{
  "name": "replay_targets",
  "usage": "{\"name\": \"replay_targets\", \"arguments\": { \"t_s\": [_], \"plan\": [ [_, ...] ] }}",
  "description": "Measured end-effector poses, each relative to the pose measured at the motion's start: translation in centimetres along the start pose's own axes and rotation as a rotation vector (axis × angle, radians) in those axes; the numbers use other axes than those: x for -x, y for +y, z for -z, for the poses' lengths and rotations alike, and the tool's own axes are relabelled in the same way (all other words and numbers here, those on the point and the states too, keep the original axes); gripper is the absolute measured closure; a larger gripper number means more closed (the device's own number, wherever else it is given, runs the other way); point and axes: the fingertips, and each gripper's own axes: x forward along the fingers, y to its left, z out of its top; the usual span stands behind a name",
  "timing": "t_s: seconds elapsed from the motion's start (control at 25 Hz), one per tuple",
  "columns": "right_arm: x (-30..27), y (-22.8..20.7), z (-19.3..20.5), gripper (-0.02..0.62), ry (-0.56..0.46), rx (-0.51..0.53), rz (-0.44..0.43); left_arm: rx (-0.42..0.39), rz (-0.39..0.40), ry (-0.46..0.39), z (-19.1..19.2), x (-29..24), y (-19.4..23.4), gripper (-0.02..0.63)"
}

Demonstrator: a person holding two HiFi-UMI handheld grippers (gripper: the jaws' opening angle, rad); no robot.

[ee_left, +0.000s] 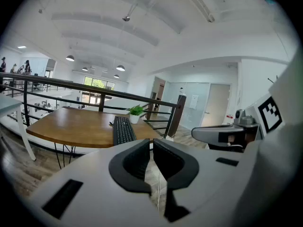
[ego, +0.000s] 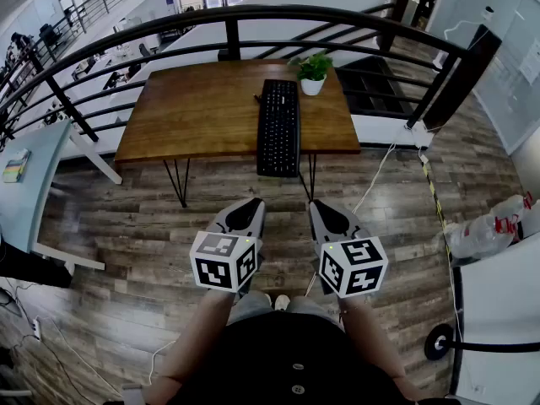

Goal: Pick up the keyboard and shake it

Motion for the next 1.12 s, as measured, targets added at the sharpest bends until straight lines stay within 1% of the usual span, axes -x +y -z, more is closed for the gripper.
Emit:
{"name": "replay_targets", "arguments": {
  "t_s": [0.2,0.44,0.6,0.68,0.8,0.96,1.12],
  "plan": [
    [0.3,-0.3,0.0,0.569,-0.002,-0.003,0.001,0.039,-0.002,0.006,0.2,-0.1,0.0,0.574],
    [0.7,-0.6,-0.6,0.569,-0.038,-0.017,-0.022,0.018,-0.012,0.010,0.4,-0.4,-0.4,0.575],
    [0.6,-0.6,-0.9,0.568,-0.054,-0.018,-0.052,0.007,0.056,-0.030,-0.4,-0.6,-1.3,0.575],
    [0.6,-1.1,-1.1,0.569,-0.057,-0.011,-0.060,-0.014,0.066,-0.038,-0.8,-1.0,-1.6,0.575],
    [0.6,-1.9,-1.1,0.569,-0.064,-0.020,-0.070,-0.035,0.044,-0.027,-0.8,-1.6,-1.7,0.575],
    [0.4,-2.7,-0.5,0.568,-0.057,-0.023,-0.079,0.000,0.016,-0.011,0.0,-2.4,-1.2,0.575],
    [-0.4,-3.5,0.2,0.568,-0.034,-0.031,-0.086,0.013,0.003,0.003,0.4,-3.3,-0.4,0.575]
  ]
}}
